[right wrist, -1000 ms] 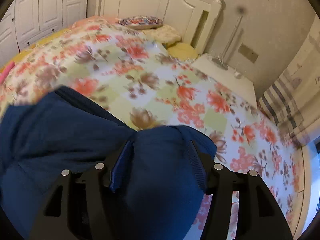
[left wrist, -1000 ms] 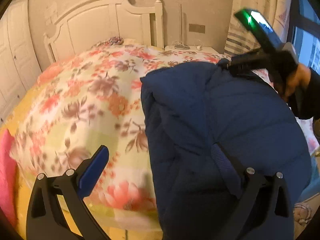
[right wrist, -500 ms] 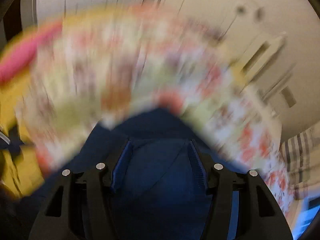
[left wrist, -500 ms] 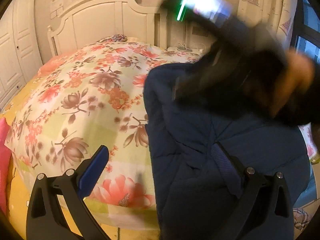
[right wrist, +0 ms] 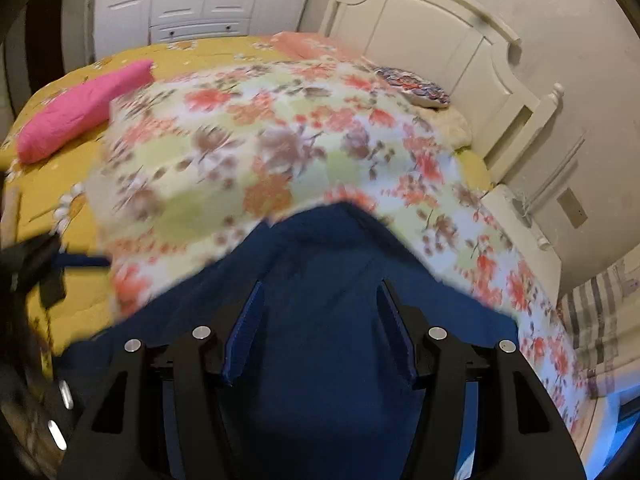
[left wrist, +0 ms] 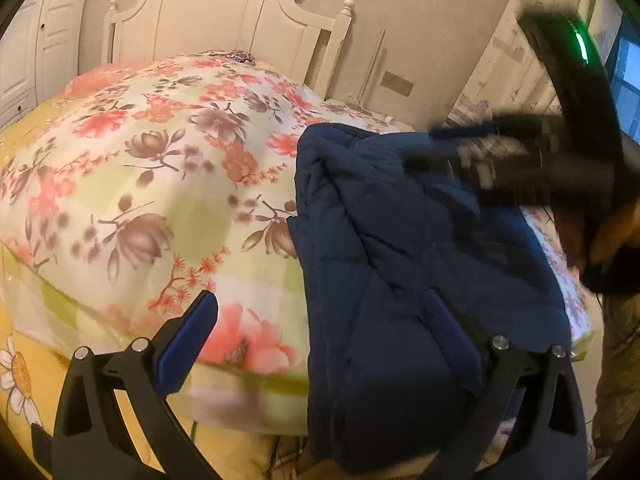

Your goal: Fold large clothes

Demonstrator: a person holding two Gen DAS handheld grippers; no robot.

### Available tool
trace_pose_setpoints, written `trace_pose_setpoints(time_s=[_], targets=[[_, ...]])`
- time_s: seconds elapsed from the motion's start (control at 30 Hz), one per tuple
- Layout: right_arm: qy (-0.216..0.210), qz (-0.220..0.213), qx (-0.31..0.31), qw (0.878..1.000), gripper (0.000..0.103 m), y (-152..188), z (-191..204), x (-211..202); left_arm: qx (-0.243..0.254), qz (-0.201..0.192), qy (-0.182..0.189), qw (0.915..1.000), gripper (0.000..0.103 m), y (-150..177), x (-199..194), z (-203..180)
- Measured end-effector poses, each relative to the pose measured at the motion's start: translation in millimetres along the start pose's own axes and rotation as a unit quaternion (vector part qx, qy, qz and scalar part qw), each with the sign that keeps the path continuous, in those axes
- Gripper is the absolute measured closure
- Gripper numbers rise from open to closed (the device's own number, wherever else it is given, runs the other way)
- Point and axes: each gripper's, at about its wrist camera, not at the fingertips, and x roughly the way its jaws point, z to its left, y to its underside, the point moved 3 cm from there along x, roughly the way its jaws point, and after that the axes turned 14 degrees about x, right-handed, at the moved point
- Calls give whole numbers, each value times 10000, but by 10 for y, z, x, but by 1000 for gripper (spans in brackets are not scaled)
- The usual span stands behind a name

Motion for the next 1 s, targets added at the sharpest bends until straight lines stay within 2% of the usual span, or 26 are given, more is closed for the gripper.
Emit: trace_pose_setpoints(time_s=[0.07,0.13,0.2,0.23,0.3,0.43,0.47,0.53,0.6,0.63,0.77,0.83,0.9,0.97,1.0], targets=[[113,90,-109,9998,48,186,18,78,307,38,-187,9993,2,12,-47,-93],[-84,7,238,9997,48,275,-47,151,549,168,-400,9975,2,43,-19,-156],[-171,91,394,9990,48,252,-92,112,421,280,-301,9983,2,81,22,-125],[-79,80,350,9993,48,247,-74,25,338,311,-247,9986,2,95,30,-100],[-1,-196,185,9996,48,325,6,-236,309,313,-216,9988,2,122,21,-78],[-160,-861,397,9954,46,789,-3,-793,417,312,-229,9984,2,104,29,-78],[-189,-860,461,9950,46,965,-26,-821,430,339,-205,9983,2,87,28,-75],[-221,-555,642,9961,45,1272,-61,-637,540,457,-164,9974,2,15,31,-84],[-378,-893,1039,9899,45,1445,-118,-608,672,577,-214,9958,2,-109,6,-117],[-393,-958,1129,9882,45,1473,-130,-619,719,530,-276,9956,3,-182,-31,-135],[-316,-989,992,9896,45,1414,-86,-606,1063,-220,-250,9938,2,-710,-295,-356],[-366,-1042,1039,9884,45,1426,-97,-597,1332,-430,-315,9897,2,-956,-211,-493],[-421,-1141,1129,9861,45,1464,-111,-604,1512,-72,-473,9873,2,-1049,107,-565],[-383,-1260,1180,9842,45,1514,-107,-637,1748,738,-798,9786,2,-962,592,-608],[-360,-1301,1172,9839,45,1529,-97,-652,1808,923,-818,9758,2,-871,765,-625]])
